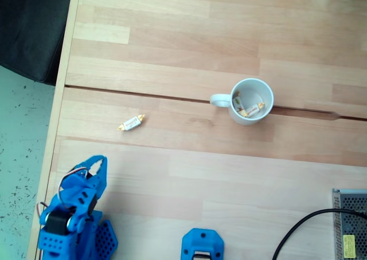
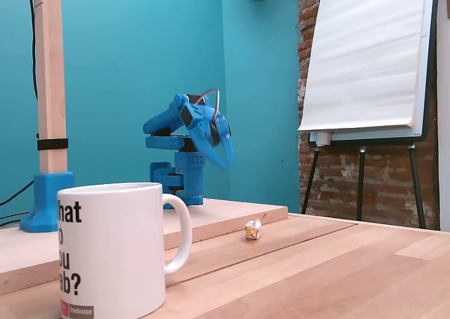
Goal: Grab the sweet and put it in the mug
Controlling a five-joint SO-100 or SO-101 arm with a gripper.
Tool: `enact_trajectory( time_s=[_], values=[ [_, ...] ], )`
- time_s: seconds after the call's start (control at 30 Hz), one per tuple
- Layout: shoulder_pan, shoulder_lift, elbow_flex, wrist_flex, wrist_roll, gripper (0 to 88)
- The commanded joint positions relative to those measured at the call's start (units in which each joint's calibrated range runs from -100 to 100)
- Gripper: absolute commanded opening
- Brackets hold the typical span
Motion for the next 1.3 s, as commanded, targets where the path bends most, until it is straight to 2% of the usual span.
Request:
enact_trajectory(
  time_s=[0.0,0.13,0.23,0.43,0.6,0.9,1.1,1.27],
  values=[
    [2.4,1.4,-10.6,0.2,-1.9,0.0],
    [5.6,4.9,-15.6,0.2,-2.7,0.0],
    [6.8,13.8,-18.3,0.2,-4.2,0.2],
    [9.1,33.5,-24.1,0.1,-5.2,14.1],
    [11.7,43.8,-28.9,-1.0,-5.1,19.2],
    [11.8,63.1,-39.5,-1.1,-5.1,19.9],
    [11.8,79.6,-46.8,-8.6,-5.0,19.9],
    [10.5,83.1,-47.0,-11.6,-4.2,19.9]
  ],
)
